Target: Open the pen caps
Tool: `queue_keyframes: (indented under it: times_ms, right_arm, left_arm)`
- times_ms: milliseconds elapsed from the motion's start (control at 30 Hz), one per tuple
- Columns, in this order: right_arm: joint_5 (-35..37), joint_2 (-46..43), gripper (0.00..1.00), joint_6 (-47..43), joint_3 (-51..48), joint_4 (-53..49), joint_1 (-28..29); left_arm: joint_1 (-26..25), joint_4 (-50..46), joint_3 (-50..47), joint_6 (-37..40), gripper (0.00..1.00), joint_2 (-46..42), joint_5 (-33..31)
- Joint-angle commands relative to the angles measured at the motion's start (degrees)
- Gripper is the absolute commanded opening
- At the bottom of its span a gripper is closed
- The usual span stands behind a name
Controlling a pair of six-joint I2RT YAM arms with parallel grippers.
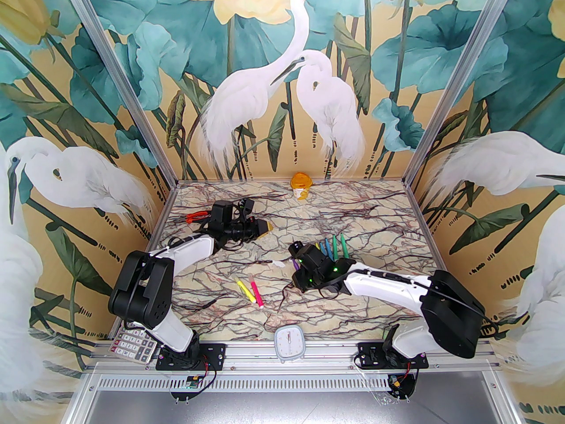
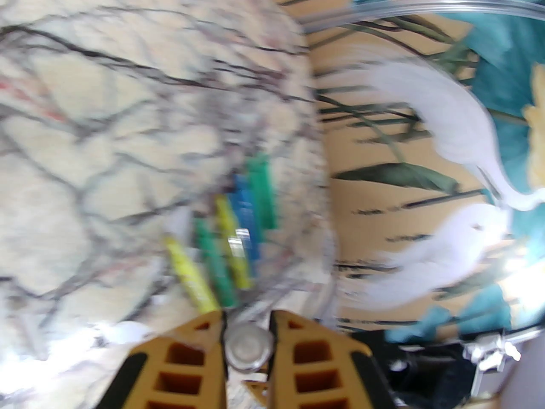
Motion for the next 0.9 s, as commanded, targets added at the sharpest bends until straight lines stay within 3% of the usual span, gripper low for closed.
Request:
queue_keyframes:
  times_ms: [0,300,733,867]
  right_arm:
    - [4.25,3.64,0.04,2.82,3.35,2.46,-0.11]
    - [8.18,12.23,0.07,5.07,8.73,2.75,-0.69]
    - [9.40,16.81,0.12,5.70,8.68,4.07,-3.01]
    - [9.94,17.67,0.15,5.61,9.13,3.74,-2.97]
  left_arm:
    - [-0.97,-18.85,3.35,10.50,0.00,-0.90,-11.85]
    - [-4.99,-31.81,8.28,16.31,0.00,2.74,-23.55]
    - [-9.41,-35.77,12.88,18.24,0.00,11.03,-27.68]
    - [-10.07,-35.94,13.90,18.35,0.04,12.26,-27.90]
